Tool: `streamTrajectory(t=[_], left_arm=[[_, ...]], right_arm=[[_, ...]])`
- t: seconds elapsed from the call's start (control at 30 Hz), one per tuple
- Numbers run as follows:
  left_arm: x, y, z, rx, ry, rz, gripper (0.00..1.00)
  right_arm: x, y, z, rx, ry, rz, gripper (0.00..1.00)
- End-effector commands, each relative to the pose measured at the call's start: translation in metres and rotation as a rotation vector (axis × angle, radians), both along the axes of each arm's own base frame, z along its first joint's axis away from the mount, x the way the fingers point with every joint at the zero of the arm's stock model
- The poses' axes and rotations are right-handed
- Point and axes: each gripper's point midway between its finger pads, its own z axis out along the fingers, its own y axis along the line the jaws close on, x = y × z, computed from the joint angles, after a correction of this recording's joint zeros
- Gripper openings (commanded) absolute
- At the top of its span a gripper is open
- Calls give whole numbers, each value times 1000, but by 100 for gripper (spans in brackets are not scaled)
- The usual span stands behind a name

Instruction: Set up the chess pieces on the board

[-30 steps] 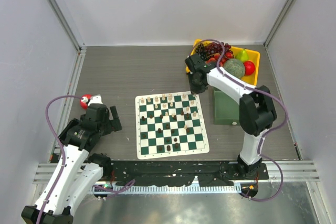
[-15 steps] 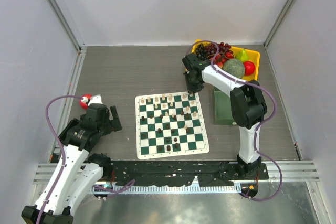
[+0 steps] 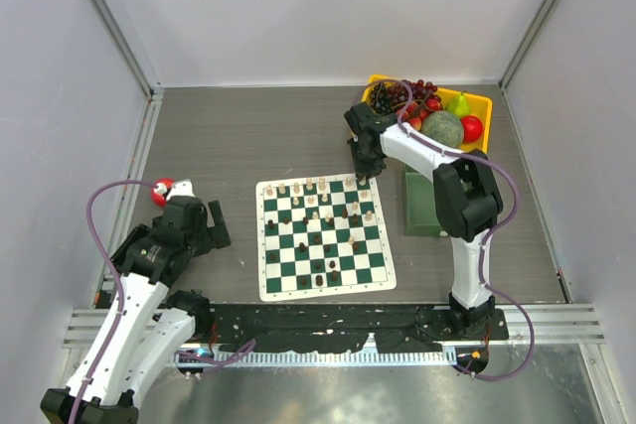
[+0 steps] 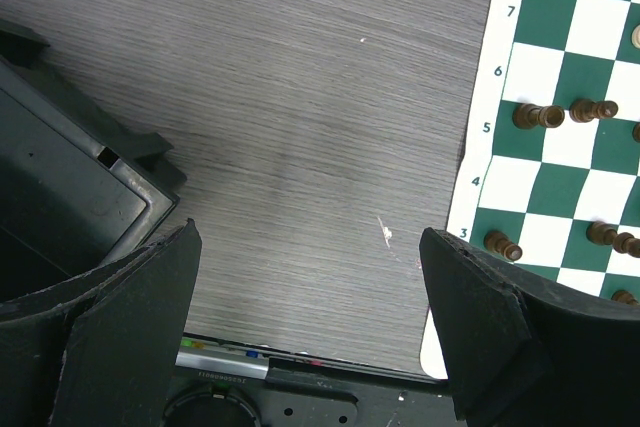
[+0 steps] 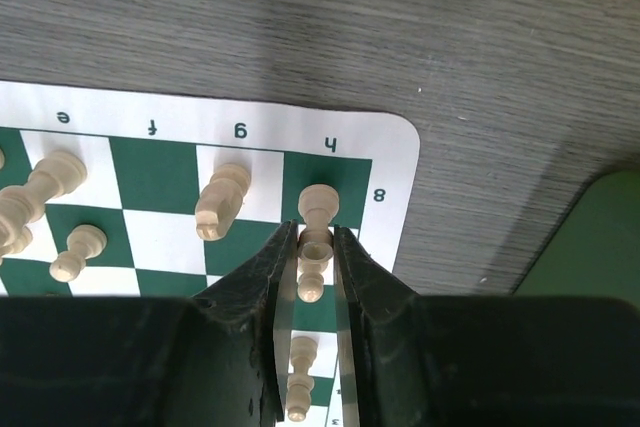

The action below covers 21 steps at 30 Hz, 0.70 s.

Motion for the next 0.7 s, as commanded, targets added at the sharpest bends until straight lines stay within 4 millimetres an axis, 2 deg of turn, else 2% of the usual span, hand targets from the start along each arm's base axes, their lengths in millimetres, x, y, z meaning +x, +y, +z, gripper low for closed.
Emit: streamTrajectory(t=[0.0, 0.13, 0.27, 0.4, 0.5, 0.53, 0.6, 0.63, 0.67], left_arm=[[8, 1, 6, 8, -39, 4, 99], [8, 1, 6, 7, -39, 5, 99], [8, 1, 6, 6, -41, 3, 99], [8, 1, 6, 5, -42, 2, 99], [8, 1, 6, 4, -40, 1, 99], [8, 1, 7, 4, -40, 1, 99], [8, 0, 6, 2, -41, -2, 99], [9, 1, 7, 3, -44, 1, 99], [9, 1, 7, 3, -46, 0, 99]], right_arm=[[12, 2, 1, -4, -25, -1, 26], [13, 4, -1, 0, -17, 0, 29], [14, 5, 7, 12, -28, 4, 39], [15, 3, 33, 21, -76, -4, 43], [14, -4, 62, 22, -141, -16, 45], [11, -7, 64, 18, -143, -16, 46], [4, -12, 83, 34, -180, -21, 47], [-4, -15, 78, 34, -162, -23, 47], [-7, -15, 87, 55, -184, -23, 48]])
